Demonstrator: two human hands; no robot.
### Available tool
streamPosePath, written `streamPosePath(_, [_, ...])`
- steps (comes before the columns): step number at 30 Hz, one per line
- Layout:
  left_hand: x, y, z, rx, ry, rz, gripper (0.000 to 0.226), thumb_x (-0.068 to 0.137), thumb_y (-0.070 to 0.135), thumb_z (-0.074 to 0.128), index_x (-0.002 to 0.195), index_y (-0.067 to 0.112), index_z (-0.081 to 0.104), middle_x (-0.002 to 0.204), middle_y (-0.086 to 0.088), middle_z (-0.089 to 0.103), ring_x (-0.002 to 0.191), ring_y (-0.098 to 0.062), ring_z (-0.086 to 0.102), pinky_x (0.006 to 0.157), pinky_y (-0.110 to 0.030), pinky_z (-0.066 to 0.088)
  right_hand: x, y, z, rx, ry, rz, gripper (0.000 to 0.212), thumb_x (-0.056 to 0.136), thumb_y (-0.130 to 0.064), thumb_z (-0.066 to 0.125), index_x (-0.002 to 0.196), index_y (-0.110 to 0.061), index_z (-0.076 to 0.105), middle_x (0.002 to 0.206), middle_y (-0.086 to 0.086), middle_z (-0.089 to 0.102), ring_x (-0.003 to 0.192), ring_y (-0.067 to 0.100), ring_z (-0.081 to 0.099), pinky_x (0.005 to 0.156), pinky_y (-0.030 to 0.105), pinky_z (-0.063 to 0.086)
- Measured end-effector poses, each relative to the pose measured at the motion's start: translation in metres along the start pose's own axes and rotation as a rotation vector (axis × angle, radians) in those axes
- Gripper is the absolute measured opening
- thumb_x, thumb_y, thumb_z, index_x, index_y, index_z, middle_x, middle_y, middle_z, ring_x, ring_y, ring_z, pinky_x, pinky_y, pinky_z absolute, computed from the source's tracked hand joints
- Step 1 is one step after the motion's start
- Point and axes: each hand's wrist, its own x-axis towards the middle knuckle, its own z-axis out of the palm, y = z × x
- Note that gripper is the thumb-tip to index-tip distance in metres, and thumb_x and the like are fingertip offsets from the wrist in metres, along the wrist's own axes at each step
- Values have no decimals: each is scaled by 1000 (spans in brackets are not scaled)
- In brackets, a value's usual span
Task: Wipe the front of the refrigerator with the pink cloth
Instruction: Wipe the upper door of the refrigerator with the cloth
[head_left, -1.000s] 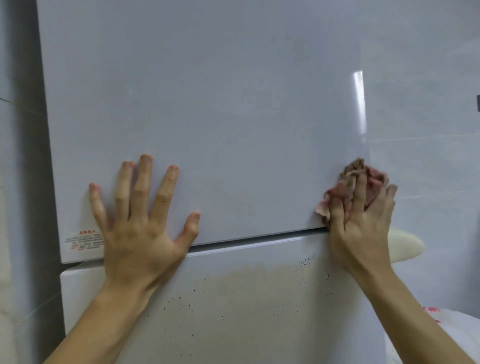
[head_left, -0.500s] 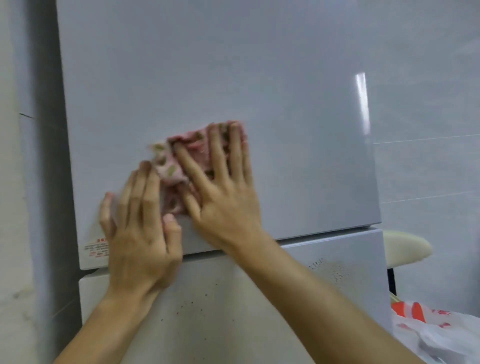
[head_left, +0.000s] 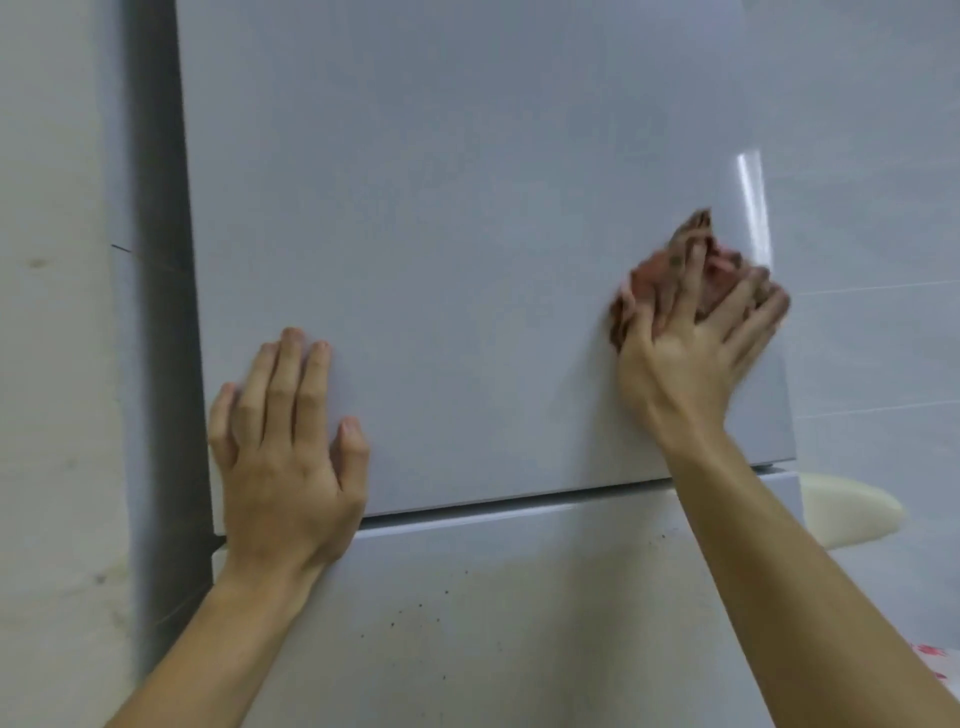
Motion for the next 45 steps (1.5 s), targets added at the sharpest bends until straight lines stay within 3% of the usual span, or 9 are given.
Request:
streamPosePath(3, [-1,-13,-5,-19,-47,43,64,102,33,40,161,11,37,170,-9,31,157,-28,28,127,-51,20,16,-60,18,-28,46,-77,74,101,-61,27,167,-31,17,171,30,-1,156,55,-8,128,60,-8])
streamPosePath(7, [-6,-26,-7,-51,-52,64,68,101,31,41,162,3,29,171,-12,25,160,-29,21,129,-51,20,-36,-138,57,21,209,-514,60,97,-38,57,152,-15,55,157,41,33,145,69,23,119,75,23])
streamPosePath(15, [-13,-39,-11,-173,-103,-83,87,97,42,42,164,-3,10,174,-16,6,163,-27,4,133,-43,8,-120,-128,59,46,-94,-962,53,112,-40,41,163,-24,36,172,20,19,160,44,8,130,57,15])
streamPosePath(18, [-12,-39,-14,-196,-110,-94,89,96,40,46,164,-3,8,175,-16,5,163,-26,3,133,-38,5,-99,-91,50,29,-39,-900,52,110,-38,43,160,-23,43,170,17,28,160,42,17,131,53,17])
streamPosePath(25, [-12,-37,-16,-346,-126,-130,88,96,36,47,165,-1,5,175,-12,1,163,-22,0,132,-30,3,-53,-112,54,-14,90,-232,68,109,-47,29,167,-13,18,171,31,5,159,51,0,130,59,0])
streamPosePath(29, [-13,-39,-16,-506,-120,-122,85,90,17,41,164,-1,5,176,-11,-1,163,-22,0,132,-31,4,-95,-167,76,57,179,-579,61,108,-33,47,158,0,40,162,37,27,150,64,17,124,70,16])
streamPosePath(35, [-15,-36,-24,-729,-83,-203,79,90,18,32,165,8,10,175,-7,4,163,-18,6,132,-42,12,-193,-158,81,18,-173,-940,64,110,-36,39,166,-9,21,173,24,6,161,42,-5,131,54,9])
streamPosePath(40, [-20,-26,-25,-432,-27,-51,63,102,22,32,160,-2,29,172,-6,12,161,-27,15,130,-50,19,-181,-101,58,123,-188,-992,56,105,-26,53,158,-10,44,171,16,25,162,34,12,130,50,20])
streamPosePath(45, [-12,-1,-22,-271,-71,40,64,101,22,36,162,3,29,172,-8,16,162,-21,10,132,-44,10,-92,-69,36,11,-4,-832,55,109,-38,50,159,-16,44,168,16,32,159,37,23,129,51,24])
